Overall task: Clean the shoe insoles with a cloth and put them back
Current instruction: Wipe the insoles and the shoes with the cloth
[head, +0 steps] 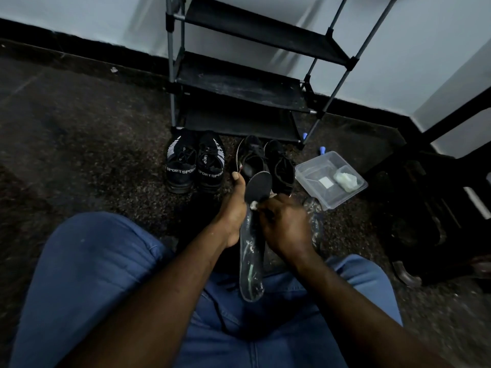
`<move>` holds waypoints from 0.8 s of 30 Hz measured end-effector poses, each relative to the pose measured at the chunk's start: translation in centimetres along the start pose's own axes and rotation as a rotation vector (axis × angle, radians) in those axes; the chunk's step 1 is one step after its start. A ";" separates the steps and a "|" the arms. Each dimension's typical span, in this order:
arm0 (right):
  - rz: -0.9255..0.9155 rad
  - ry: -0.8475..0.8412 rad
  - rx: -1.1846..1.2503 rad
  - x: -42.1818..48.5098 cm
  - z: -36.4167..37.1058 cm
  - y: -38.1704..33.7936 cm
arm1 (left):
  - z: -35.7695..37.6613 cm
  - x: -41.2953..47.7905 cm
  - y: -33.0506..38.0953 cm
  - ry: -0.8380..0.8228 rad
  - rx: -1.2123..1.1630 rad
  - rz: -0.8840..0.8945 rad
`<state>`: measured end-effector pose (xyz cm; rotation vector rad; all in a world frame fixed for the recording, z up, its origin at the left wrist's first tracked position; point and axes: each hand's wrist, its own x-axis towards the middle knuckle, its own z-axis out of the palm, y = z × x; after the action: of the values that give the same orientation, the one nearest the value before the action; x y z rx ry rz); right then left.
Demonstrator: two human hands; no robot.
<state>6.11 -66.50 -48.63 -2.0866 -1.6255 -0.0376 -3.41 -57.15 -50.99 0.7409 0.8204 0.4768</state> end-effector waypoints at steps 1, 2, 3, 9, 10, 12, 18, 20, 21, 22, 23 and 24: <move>-0.019 -0.003 0.033 0.0 0.3 -0.4 | -0.1 0.1 0.0 0.012 0.011 0.001; -0.032 0.013 0.066 0.1 0.5 -0.7 | -0.1 0.3 0.0 0.017 0.016 0.002; -0.031 0.032 0.097 0.3 0.5 -0.8 | -0.1 0.3 0.0 0.030 0.017 0.008; 0.003 0.037 0.093 0.5 0.6 -0.2 | 0.3 -0.4 0.0 0.068 0.028 0.034; -0.014 0.020 0.046 0.5 0.4 0.1 | 0.4 -0.7 0.2 0.064 0.031 0.033; -0.004 0.015 -0.041 0.9 0.0 1.1 | 0.3 -0.5 0.3 0.047 0.051 0.030; 0.165 0.076 -0.036 1.7 -0.3 2.4 | 0.8 -0.6 0.0 0.008 0.027 0.056; 0.118 0.053 -0.063 0.8 -0.1 1.6 | 0.9 -0.6 0.1 0.030 0.043 0.058; 0.099 0.033 -0.053 0.3 0.1 1.2 | 0.9 -0.5 0.1 0.036 0.056 0.045; 0.090 0.011 -0.027 0.0 0.2 0.7 | 0.7 -0.2 -0.1 0.036 0.064 0.043; 0.094 0.003 0.016 0.0 0.4 0.3 | 0.5 -0.1 -0.2 0.038 0.075 0.045; 0.114 0.017 0.077 0.0 0.5 -0.1 | 0.5 -0.4 0.0 0.038 0.080 0.043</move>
<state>5.89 -66.28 -49.03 -2.1099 -1.4726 0.0454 -3.26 -57.61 -50.59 0.8267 0.8644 0.5006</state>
